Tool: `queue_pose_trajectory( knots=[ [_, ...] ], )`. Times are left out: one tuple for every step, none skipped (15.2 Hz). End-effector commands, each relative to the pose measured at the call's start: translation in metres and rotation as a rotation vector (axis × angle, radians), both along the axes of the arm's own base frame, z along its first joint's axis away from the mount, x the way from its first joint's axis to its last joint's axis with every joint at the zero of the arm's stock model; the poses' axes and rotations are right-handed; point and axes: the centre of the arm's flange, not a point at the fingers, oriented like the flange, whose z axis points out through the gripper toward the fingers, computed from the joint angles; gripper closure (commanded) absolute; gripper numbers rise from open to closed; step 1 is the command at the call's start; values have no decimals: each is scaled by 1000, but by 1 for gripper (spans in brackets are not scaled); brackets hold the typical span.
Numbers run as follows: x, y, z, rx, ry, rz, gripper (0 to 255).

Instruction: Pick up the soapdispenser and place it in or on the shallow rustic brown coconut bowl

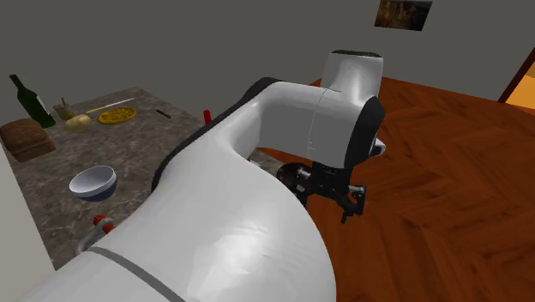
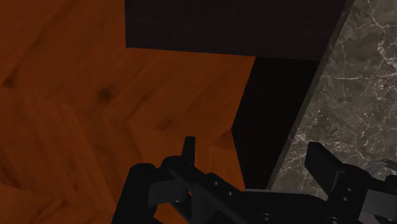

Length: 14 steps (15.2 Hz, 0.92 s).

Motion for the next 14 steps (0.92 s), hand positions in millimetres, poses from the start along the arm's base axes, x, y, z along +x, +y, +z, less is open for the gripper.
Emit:
queue_pose_trajectory(
  knots=[
    [0,0,0,0,0,0,0],
    [5,11,-4,1,-7,0,0],
    [11,22,-7,2,-15,0,0],
    [16,32,-11,2,-22,0,0],
    [21,43,-14,3,-30,0,0],
    [27,54,-18,4,-37,0,0],
    [32,65,-21,5,-45,1,0],
    [38,75,-25,5,-52,1,0],
    [43,86,-28,6,-60,1,0],
    [49,97,-31,7,-67,1,0],
    [54,108,-35,8,-75,1,0],
    [60,119,-38,8,-82,1,0],
    [65,129,-41,9,-90,1,0],
    [71,140,-44,10,-97,1,0]
  ],
)
